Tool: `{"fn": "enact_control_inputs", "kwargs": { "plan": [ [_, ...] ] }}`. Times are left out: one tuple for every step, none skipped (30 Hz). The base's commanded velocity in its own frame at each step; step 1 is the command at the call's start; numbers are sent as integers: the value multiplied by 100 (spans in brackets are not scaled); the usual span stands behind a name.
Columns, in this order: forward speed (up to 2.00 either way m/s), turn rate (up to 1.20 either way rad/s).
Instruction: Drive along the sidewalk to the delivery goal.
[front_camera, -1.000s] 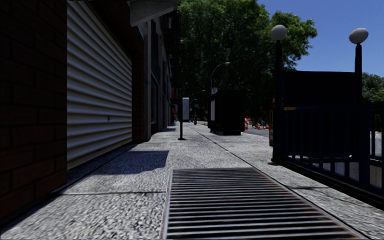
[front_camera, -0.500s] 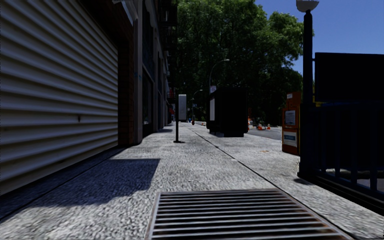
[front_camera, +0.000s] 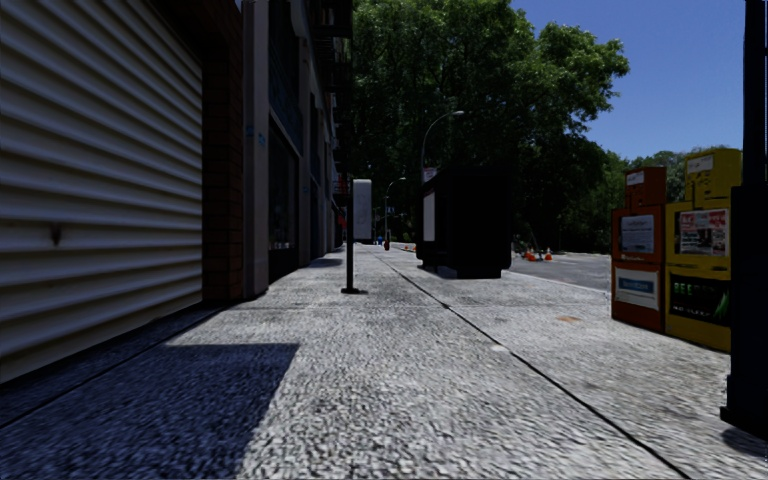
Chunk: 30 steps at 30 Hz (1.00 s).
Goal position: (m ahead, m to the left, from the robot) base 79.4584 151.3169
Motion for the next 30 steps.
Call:
{"fn": "enact_control_inputs", "kwargs": {
  "plan": [
    [200, 0],
    [200, 0],
    [200, 0],
    [200, 0],
    [200, 0],
    [200, 0],
    [200, 0],
    [200, -7],
    [200, -7],
    [200, -23],
    [200, -29],
    [200, -31],
    [200, -31],
    [200, -31],
    [200, -31],
    [200, -31],
    [200, -31],
    [200, -32],
    [200, -32],
    [200, -32],
    [200, -32],
    [200, -32],
    [200, -32],
    [200, -32],
    [200, -32],
    [200, -32],
    [200, -32],
    [200, -32],
    [200, -28],
    [200, -3]
  ]
}}
